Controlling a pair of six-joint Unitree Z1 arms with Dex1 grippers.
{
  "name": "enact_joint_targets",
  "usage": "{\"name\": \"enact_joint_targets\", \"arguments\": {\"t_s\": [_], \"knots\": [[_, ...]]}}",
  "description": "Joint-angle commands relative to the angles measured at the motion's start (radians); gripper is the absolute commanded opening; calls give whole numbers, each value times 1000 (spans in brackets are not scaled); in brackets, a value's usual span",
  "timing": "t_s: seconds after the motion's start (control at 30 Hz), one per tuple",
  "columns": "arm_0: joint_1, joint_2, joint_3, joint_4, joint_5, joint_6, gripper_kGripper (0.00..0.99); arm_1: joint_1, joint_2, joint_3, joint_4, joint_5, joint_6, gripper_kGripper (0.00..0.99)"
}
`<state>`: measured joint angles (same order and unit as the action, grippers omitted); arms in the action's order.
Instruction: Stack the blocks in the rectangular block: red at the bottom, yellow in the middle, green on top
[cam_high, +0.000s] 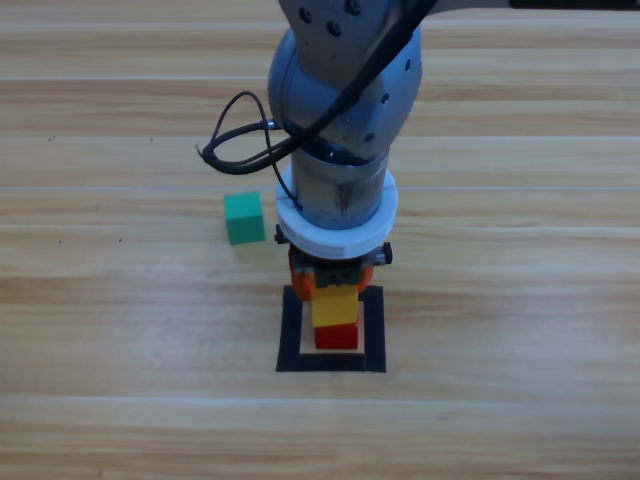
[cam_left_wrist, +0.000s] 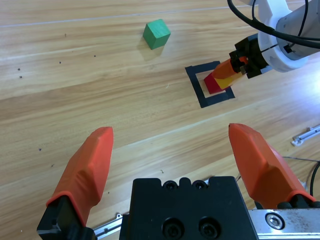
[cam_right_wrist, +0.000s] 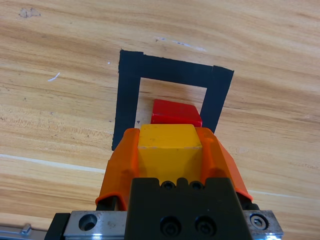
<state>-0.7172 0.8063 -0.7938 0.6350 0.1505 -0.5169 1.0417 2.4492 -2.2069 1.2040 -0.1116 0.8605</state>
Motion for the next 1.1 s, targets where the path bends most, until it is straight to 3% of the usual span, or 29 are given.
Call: {"name": "enact_joint_targets", "arguments": {"t_s": [0.03,0.73,0.8,0.83,0.87,0.9,0.93,1.1], "knots": [[13,13,25,-12,-9,0,990,27,62,-7,17,-11,11,0],[13,13,30,-17,-8,0,988,27,82,-25,25,-25,28,6],[13,13,31,-17,-8,0,988,27,86,-33,25,-25,28,160],[13,13,33,-17,-8,0,988,27,88,-39,28,-25,28,295],[13,13,33,-17,-8,0,988,27,88,-40,28,-25,28,479],[13,14,33,-18,-8,0,986,27,89,-40,31,-25,31,732],[13,14,34,-20,-8,0,980,27,93,-40,37,-26,37,887],[13,13,34,-20,-8,0,976,27,91,-51,55,-42,45,933]]}}
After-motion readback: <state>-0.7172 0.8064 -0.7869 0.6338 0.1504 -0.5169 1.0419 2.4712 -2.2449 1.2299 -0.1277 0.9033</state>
